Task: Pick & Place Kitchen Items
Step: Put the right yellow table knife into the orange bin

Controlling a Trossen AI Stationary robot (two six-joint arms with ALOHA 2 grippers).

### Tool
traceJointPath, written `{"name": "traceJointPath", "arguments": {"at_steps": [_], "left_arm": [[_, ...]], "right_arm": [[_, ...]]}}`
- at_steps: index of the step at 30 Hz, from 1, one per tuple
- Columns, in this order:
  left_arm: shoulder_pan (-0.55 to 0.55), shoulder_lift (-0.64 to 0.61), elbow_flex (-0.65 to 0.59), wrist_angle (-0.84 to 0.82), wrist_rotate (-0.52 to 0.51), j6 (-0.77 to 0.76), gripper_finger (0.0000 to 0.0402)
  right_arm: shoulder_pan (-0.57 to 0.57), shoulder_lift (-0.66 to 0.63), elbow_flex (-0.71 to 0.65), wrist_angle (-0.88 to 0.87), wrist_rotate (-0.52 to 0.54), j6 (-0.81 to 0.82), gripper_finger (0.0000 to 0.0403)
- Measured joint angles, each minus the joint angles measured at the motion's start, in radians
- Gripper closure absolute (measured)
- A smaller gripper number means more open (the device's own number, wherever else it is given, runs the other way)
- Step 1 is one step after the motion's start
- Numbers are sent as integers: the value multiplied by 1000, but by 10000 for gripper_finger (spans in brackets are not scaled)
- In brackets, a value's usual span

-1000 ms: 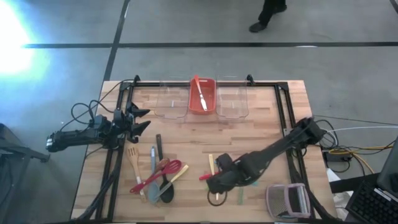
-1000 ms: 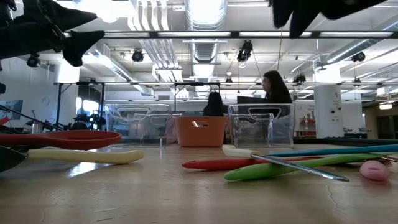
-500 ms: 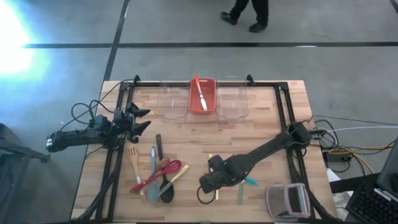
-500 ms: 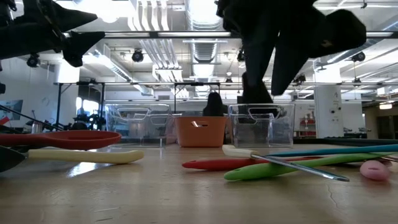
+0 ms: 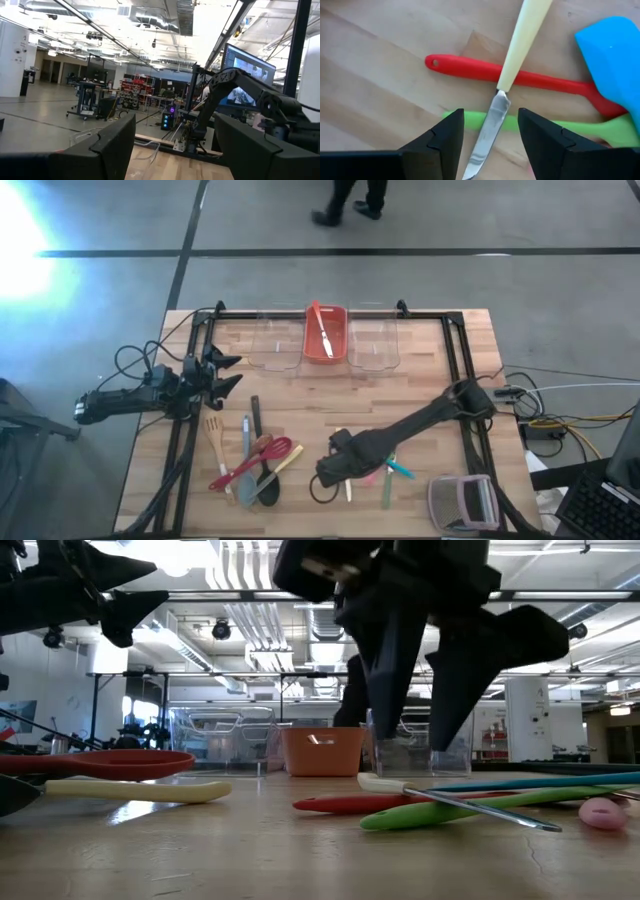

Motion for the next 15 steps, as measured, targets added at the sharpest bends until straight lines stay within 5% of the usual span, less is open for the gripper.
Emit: {"name": "traceJointPath", "arguments": {"at_steps": [15], "left_arm": [[0, 0, 0, -2, 0, 0, 128]], "right_arm": [[-14, 45, -3, 1, -17, 3, 224]]}}
